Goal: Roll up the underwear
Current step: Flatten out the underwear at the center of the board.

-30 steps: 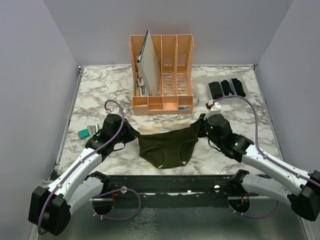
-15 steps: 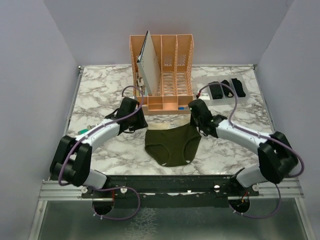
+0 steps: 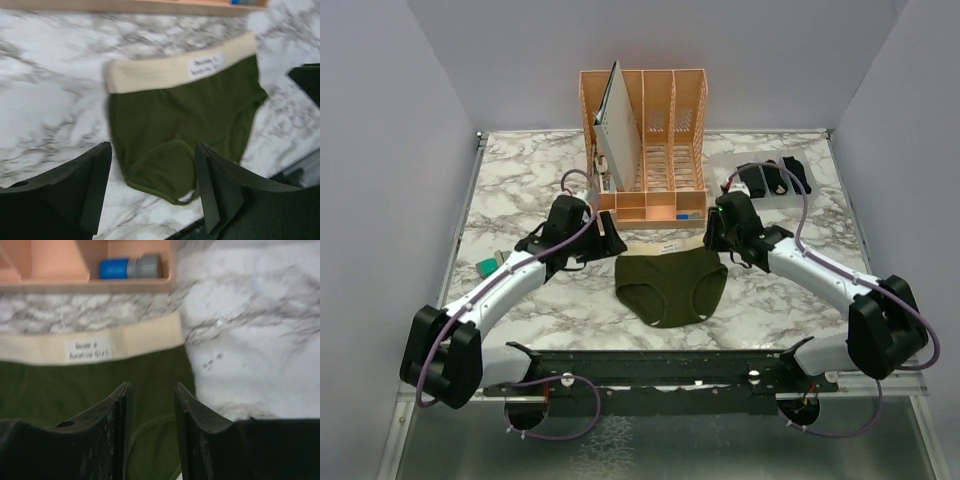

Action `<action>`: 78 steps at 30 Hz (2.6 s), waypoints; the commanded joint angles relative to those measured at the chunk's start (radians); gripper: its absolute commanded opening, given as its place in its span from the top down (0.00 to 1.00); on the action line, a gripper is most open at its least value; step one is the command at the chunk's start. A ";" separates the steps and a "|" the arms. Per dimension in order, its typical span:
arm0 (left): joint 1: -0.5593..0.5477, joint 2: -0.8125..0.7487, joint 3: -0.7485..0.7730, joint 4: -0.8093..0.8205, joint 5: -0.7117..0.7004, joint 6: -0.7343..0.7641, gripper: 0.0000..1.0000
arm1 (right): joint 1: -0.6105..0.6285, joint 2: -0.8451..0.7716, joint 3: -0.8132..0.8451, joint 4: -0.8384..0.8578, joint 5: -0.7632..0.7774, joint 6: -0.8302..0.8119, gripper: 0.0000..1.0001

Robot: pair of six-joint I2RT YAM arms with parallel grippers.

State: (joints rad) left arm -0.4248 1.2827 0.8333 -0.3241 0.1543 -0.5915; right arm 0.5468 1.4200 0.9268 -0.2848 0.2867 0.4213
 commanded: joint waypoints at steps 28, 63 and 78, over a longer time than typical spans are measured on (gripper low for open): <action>-0.233 0.020 -0.311 0.122 -0.098 -0.171 0.44 | 0.031 -0.139 -0.408 -0.015 -0.436 0.208 0.68; -0.170 -0.364 -0.487 -0.034 -0.219 -0.395 0.23 | 0.308 0.278 0.253 -0.134 -0.166 0.160 0.59; -0.055 -0.103 -0.515 0.258 0.031 -0.275 0.48 | 0.400 0.478 0.499 -0.223 -0.033 0.145 0.52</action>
State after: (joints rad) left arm -0.4839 1.1137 0.3687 -0.0772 0.1207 -0.9077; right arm 0.9390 1.8469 1.3540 -0.4633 0.2039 0.5816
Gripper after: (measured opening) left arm 0.544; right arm 0.473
